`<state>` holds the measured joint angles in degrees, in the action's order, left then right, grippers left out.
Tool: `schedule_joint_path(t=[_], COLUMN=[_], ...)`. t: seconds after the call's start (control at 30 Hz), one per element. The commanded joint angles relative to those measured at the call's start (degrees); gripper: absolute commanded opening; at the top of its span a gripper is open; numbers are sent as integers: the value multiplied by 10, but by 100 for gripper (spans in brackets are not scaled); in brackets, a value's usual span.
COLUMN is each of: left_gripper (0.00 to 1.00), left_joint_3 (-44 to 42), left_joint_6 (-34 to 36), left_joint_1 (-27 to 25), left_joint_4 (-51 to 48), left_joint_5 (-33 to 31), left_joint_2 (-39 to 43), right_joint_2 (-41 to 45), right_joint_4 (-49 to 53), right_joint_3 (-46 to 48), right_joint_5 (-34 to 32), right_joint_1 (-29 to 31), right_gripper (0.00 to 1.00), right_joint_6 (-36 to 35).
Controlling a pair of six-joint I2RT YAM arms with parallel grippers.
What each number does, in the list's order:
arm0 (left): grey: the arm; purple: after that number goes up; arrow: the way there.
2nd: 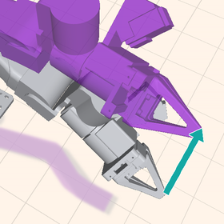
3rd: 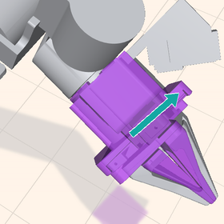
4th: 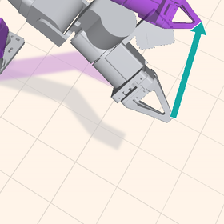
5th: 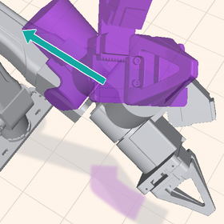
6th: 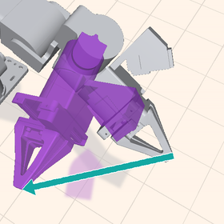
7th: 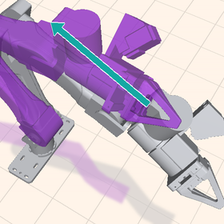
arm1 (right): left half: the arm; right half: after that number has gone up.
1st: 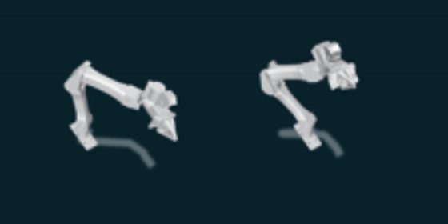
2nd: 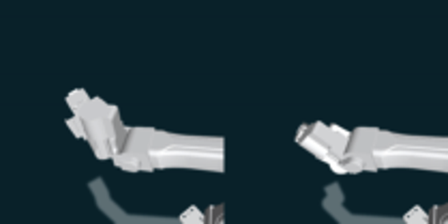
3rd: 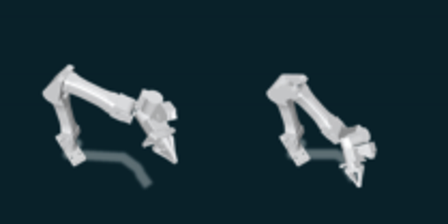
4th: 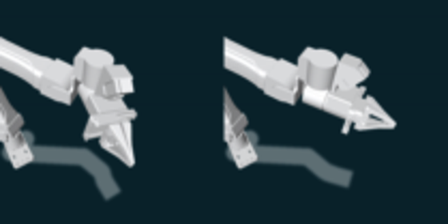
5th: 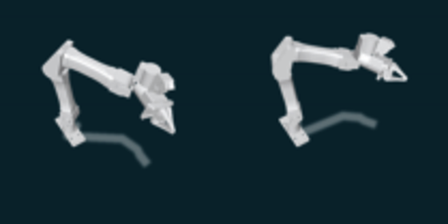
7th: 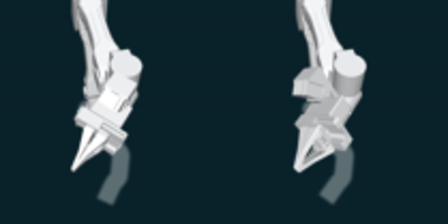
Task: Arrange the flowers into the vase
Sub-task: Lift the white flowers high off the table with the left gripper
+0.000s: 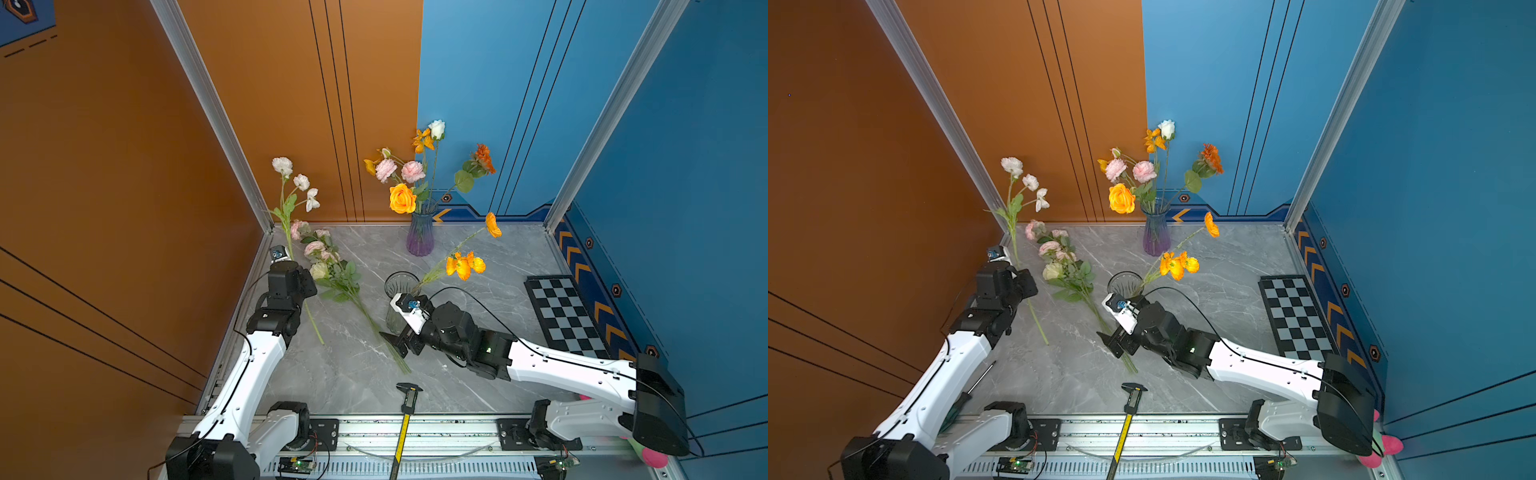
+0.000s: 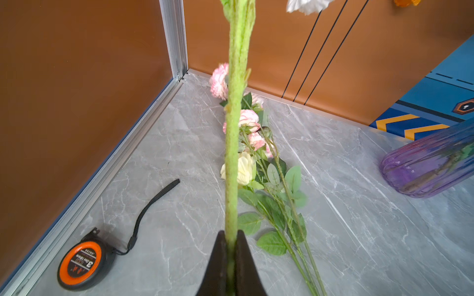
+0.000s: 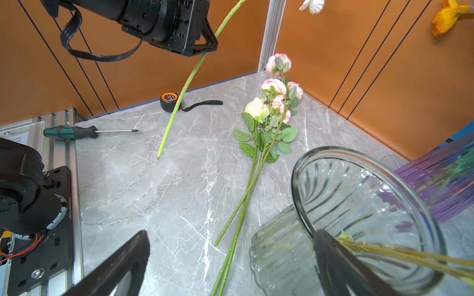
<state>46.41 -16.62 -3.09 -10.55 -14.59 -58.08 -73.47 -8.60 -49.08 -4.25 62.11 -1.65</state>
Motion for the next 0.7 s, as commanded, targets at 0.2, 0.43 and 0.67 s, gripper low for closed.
schedule_joint_path(t=[0.2, 0.43, 0.67], left_gripper=[0, 0, 0], left_joint_3=[-11, -11, 41], left_joint_6=[-8, -52, -91], left_joint_1=[-7, -42, -107], left_joint_4=[104, 216, 309], left_joint_5=[76, 100, 80], left_joint_2=[62, 110, 116], right_joint_2=[19, 57, 137], right_joint_4=[-26, 12, 41], right_joint_3=[9, 15, 44], right_joint_5=[6, -11, -28], right_joint_1=[-3, -14, -41], right_gripper=[100, 100, 100], right_joint_6=[-2, -26, -20])
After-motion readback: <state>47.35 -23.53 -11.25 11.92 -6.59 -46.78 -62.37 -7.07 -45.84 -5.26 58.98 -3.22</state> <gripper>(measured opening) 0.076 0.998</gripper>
